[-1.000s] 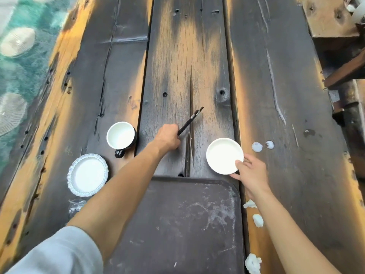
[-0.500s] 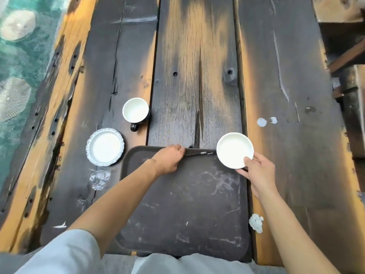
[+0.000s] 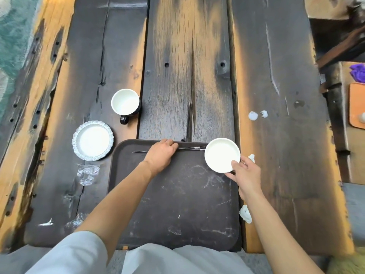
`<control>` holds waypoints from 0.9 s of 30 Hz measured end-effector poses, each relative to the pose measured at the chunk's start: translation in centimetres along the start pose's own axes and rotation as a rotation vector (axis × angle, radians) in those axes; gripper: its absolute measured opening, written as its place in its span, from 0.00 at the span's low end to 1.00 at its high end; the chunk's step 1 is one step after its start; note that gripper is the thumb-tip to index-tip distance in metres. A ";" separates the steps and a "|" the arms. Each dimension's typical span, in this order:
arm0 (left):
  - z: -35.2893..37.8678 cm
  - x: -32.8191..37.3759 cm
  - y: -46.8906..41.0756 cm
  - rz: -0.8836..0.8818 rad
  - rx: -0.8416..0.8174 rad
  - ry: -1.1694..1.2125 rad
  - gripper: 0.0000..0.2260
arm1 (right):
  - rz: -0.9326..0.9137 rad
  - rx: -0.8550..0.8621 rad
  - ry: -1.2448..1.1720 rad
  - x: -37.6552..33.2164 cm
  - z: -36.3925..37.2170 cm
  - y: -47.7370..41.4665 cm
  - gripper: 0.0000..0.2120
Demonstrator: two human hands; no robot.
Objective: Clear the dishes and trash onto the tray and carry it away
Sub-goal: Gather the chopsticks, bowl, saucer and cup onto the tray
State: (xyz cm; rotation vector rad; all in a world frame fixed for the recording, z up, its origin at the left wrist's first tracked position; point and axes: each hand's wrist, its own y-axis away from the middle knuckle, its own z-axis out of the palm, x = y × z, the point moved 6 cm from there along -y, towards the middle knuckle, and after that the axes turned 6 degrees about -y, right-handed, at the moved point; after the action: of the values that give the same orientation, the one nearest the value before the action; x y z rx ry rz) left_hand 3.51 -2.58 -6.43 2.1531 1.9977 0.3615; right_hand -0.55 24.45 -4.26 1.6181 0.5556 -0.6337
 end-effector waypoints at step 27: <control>1.1 0.9 -1.4 0.040 0.009 -0.042 0.12 | -0.005 0.054 0.016 1.9 -1.1 -0.6 0.20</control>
State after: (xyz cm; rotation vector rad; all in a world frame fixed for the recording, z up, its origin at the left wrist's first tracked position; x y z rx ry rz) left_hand 2.59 -1.53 -7.81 2.1897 1.9401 0.3110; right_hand 0.48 25.60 -5.88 1.6741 0.5584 -0.6453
